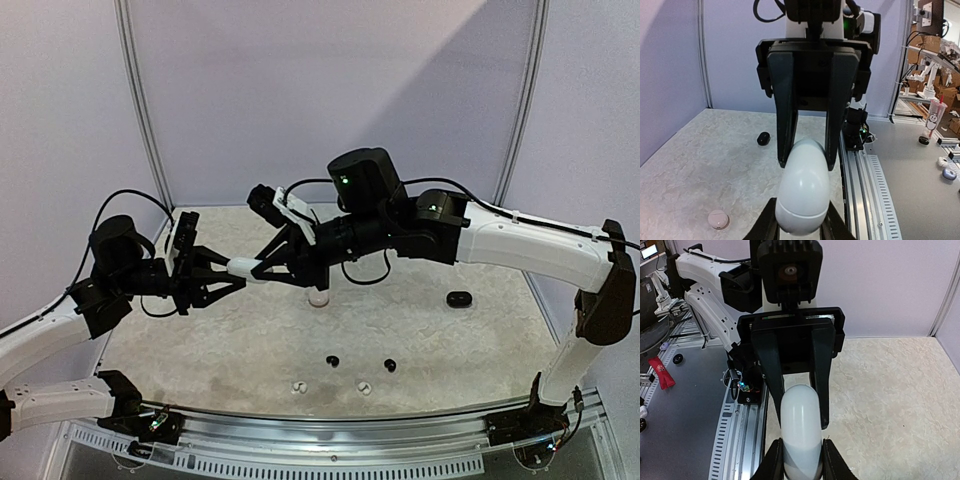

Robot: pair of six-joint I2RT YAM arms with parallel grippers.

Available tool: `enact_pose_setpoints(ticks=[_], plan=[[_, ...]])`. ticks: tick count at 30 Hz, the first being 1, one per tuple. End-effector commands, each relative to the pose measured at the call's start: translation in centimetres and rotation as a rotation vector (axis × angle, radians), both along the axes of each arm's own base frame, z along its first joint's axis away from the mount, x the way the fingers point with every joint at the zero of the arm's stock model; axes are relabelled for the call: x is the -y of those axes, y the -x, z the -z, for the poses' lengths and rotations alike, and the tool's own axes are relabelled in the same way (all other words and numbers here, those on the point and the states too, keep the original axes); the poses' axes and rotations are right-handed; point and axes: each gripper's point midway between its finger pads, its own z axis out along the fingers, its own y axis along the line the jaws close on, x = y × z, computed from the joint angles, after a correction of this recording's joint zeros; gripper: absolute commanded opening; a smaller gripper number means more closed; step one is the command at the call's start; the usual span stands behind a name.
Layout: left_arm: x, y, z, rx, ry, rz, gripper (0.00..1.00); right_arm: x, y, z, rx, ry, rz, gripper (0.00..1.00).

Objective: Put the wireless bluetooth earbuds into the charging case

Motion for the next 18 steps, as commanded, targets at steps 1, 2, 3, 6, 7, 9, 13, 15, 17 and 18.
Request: enact_pose_setpoints(ticks=[1,2,3,6,7,9,13,15,17,18], plan=[[0.1,0.2,-0.8,0.036,0.016,0.01,0.0,-0.4,-0.9,-1.3,0.018,-0.033,0.048,0.29],[0.1,0.2,-0.9,0.039,0.017,0.008,0.0,-0.4,-1.1,-1.1,0.02,-0.028,0.059,0.36],[0.1,0.1,-0.9,0.038,0.016,0.006,0.0,-0.4,-1.3,-0.8,0.02,-0.019,0.068,0.41],[0.1,0.1,-1.2,0.045,0.021,0.004,0.0,-0.6,-1.6,-0.2,0.019,0.002,0.076,0.49],[0.1,0.2,-1.2,0.047,0.022,0.008,0.0,-0.7,-1.7,-0.1,0.02,0.006,0.079,0.5],[0.1,0.3,-1.1,0.05,0.017,0.017,0.0,-0.8,-2.0,0.2,0.027,0.012,0.09,0.51],[0.1,0.4,-1.0,0.049,0.008,0.017,0.0,-0.6,-2.6,0.1,0.045,0.021,0.122,0.51],[0.1,0.4,-0.8,0.07,-0.001,0.021,0.0,-0.4,-3.0,0.0,0.054,0.026,0.147,0.52],[0.1,0.7,-0.4,0.095,-0.023,0.036,0.0,-0.2,-3.4,-0.2,0.061,0.027,0.171,0.52],[0.1,0.8,0.0,0.107,-0.04,0.038,0.0,-0.1,-3.6,-0.4,0.061,0.026,0.179,0.52]])
